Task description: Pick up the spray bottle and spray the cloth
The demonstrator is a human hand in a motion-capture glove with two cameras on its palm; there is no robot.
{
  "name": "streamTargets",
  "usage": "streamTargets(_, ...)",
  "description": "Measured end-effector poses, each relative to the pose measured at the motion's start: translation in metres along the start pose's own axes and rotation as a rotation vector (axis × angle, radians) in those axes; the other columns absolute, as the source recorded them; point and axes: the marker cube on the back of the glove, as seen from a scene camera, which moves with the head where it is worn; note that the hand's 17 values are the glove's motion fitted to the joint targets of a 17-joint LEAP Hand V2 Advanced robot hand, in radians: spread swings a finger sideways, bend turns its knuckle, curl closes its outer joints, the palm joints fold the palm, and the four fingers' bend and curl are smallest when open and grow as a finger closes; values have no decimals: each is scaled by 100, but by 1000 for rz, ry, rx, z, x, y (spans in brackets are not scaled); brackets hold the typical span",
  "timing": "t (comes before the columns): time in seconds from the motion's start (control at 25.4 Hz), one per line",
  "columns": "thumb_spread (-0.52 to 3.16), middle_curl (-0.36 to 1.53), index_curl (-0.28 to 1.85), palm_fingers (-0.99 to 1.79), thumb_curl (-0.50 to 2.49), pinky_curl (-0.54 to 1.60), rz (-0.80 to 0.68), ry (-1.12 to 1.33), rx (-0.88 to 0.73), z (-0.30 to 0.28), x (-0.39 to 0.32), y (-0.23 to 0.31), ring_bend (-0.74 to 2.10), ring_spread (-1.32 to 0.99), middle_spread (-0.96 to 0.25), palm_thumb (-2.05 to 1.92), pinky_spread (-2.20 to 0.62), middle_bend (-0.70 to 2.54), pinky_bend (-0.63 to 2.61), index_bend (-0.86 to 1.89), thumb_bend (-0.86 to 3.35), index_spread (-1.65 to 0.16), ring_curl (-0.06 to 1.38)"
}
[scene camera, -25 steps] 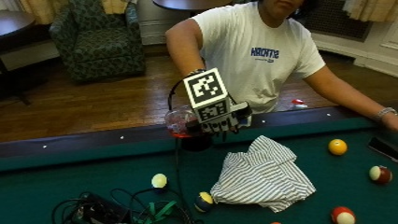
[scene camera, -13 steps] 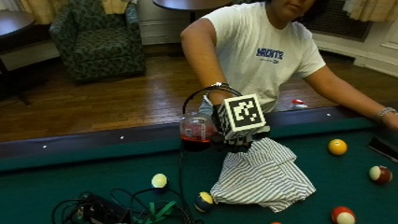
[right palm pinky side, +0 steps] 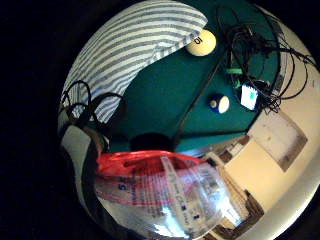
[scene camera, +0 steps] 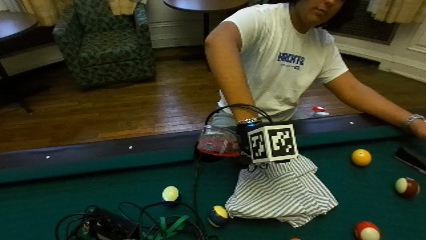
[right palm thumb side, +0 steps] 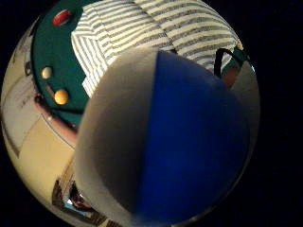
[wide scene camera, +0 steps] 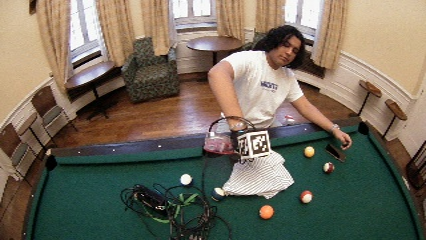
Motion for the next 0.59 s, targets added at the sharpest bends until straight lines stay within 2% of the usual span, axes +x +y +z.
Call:
streamTargets(0.32,23,54,60,136,80,40,12,44,-65,16,-10,-8,64,-24,-22,90,-32,58,42,33,-4,-28,47)
streamTargets(0.59,23,54,60,136,80,40,-13,-20,0,-7,-16,-2,64,-24,-22,90,-32,58,42,33,-4,-28,47)
